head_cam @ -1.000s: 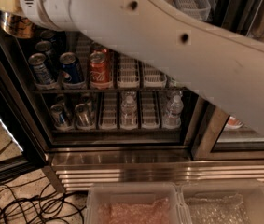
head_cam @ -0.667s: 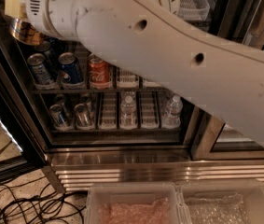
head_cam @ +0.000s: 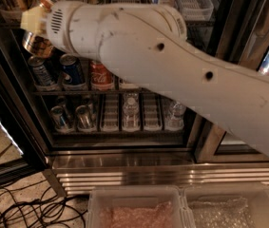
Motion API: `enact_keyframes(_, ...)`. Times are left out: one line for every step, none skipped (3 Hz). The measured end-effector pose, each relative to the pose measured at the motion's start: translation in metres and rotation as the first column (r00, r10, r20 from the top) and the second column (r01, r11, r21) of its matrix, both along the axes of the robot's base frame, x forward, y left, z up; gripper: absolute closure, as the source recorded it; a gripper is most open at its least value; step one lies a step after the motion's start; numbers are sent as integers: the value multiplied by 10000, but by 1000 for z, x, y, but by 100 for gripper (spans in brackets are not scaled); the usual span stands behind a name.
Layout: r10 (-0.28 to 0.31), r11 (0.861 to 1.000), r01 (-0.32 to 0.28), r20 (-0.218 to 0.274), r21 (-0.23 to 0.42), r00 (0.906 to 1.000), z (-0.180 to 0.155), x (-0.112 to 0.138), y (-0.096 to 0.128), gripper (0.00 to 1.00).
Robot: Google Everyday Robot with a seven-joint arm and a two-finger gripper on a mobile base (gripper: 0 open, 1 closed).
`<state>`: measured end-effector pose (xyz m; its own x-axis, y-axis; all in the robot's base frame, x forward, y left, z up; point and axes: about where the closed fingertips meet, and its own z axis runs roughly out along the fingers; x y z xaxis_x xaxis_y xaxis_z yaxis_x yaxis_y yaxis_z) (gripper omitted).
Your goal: Pick orange can from top shelf of fridge
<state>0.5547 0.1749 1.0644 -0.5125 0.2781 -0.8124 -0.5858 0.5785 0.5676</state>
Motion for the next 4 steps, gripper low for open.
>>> enact_keyframes(241, 9963, -172, -820, 847, 9963, -45, 16, -18, 100)
enact_keyframes(622, 9918, -456, -1388, 1196, 9884, -79, 25, -36, 100)
enact_keyframes(669, 9912, -490, -1454, 1231, 9871, -85, 27, -36, 100)
enact_keyframes(547, 9853, -202, -2011, 1698, 9780, -88, 2, -28, 100)
